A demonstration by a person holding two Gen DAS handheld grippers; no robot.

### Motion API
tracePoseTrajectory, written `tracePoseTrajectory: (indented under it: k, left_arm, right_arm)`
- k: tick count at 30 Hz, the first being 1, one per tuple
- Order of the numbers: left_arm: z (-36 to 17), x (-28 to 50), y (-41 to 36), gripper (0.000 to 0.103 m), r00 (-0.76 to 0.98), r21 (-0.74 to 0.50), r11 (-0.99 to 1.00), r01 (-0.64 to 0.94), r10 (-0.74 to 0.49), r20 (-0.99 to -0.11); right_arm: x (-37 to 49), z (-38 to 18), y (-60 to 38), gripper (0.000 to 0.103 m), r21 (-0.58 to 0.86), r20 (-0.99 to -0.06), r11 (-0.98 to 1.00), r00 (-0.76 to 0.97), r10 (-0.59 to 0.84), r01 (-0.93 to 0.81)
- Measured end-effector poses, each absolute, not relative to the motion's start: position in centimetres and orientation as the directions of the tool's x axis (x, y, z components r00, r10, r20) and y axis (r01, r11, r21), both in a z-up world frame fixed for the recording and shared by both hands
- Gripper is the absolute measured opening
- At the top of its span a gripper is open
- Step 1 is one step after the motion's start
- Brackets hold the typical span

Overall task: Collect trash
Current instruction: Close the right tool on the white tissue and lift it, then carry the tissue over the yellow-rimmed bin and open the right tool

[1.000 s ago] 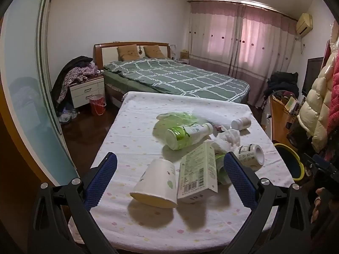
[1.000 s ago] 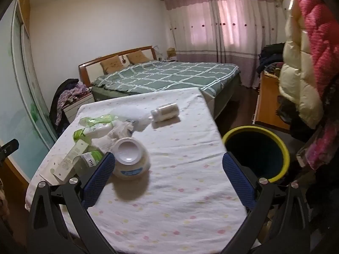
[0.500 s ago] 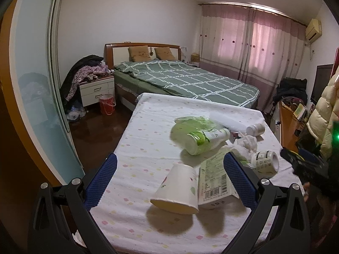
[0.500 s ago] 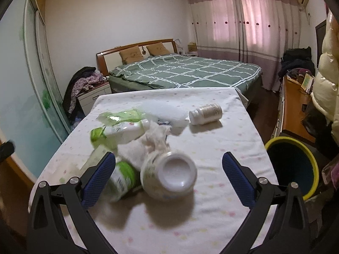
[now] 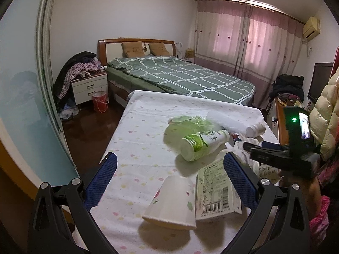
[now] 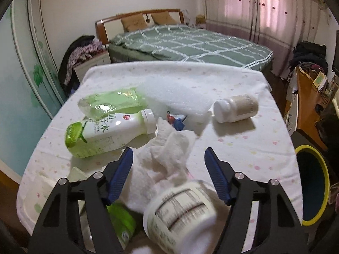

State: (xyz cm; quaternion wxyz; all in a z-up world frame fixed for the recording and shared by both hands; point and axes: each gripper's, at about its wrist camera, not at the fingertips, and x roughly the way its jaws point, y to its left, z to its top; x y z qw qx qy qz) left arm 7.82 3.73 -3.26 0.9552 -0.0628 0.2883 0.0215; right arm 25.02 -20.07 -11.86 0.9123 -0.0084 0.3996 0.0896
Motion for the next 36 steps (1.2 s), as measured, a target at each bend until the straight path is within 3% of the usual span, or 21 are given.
tracePoseTrajectory:
  k: [2,4,8,20,36]
  left_arm:
    - [-3.4,8.6,3.7,0.099,0.829,-0.109,0.991,-0.072,-0.001,-0.559]
    - [-3.6,9.1,3.7,0.099,0.828,-0.109,0.992,-0.07,-0.003,-0.561]
    - [-4.1,10.2,3.7,0.099,0.82,-0.117,0.991,-0.063,-0.015,-0.572]
    - [-5.2,11.6,3.1,0.099,0.809,-0.123,0.992,-0.037,-0.043,-0.586]
    - [-5.0,11.2,0.7,0.099,0.807,-0.105,0.994,0.017,-0.076,-0.585]
  right_arm:
    - [25.8,-12.4,-19.7,0.05,0.04,-0.747,0.985,0.65,0.142,-0.17]
    - [26.3,-12.7,-19.5,0.031,0.03,-0.758,0.984,0.638,0.136,-0.174]
    - [26.4,-12.5,-19.8,0.013,0.053,-0.749,0.983,0.644,0.155,-0.174]
    - [25.4,-6.7,-21.0,0.01,0.171,-0.635,0.958,0.717,0.286,-0.23]
    - [24.3,1.3,-24.7,0.01,0.181,-0.458,0.96,0.846,0.273,-0.212]
